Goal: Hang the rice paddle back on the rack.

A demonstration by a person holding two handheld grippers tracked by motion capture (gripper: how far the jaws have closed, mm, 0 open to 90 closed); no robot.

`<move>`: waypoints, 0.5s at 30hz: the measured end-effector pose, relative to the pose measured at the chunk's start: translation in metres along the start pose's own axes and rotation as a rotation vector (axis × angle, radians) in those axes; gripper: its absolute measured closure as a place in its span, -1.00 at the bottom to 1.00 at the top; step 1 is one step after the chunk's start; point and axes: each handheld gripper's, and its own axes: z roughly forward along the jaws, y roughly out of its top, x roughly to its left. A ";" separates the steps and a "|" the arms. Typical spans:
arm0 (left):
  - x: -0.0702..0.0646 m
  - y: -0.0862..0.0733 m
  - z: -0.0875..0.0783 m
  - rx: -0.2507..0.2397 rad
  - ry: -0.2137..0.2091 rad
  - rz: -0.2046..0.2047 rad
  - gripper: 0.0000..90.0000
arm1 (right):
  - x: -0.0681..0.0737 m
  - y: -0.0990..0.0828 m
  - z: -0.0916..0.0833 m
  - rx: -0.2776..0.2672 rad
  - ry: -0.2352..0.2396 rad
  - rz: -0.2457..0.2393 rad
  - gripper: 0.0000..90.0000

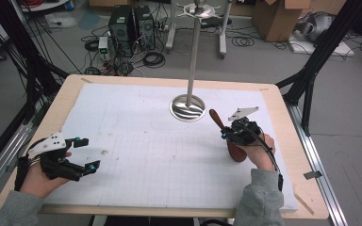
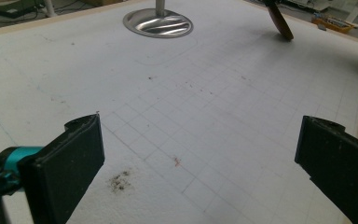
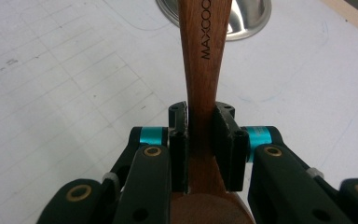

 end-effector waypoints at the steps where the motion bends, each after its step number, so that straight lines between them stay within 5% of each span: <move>1: 0.000 0.000 0.000 0.003 0.000 0.003 -0.96 | 0.000 0.000 -0.001 -0.008 -0.005 -0.010 0.71; 15: -0.001 0.001 -0.004 -0.010 0.007 0.001 -0.96 | -0.008 -0.007 -0.015 -0.166 0.043 0.070 0.71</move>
